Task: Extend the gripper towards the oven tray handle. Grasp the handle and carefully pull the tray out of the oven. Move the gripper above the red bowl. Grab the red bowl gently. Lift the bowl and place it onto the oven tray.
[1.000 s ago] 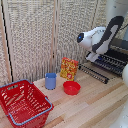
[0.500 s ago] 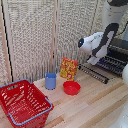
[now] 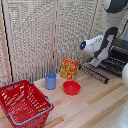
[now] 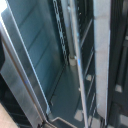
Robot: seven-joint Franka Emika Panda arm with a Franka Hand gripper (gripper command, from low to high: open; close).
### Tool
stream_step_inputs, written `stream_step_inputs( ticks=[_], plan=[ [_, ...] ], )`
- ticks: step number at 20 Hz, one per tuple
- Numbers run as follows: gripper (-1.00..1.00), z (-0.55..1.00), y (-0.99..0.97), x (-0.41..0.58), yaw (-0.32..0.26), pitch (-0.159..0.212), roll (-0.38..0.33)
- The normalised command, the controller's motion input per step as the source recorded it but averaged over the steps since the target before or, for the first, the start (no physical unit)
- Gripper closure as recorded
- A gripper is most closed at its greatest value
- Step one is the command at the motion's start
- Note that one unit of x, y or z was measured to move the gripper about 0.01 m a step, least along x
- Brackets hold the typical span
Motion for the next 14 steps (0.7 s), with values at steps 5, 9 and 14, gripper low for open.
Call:
stream_step_inputs(
  ticks=[5, 9, 14],
  plan=[
    [1.0, 0.0, -0.03, -0.021, 0.003, -0.016, -0.007],
    [1.0, 0.02, -0.06, -0.077, 0.006, -0.025, -0.013],
    [1.0, 0.23, -0.4, -0.073, 0.07, 0.0, -0.003]
  ],
)
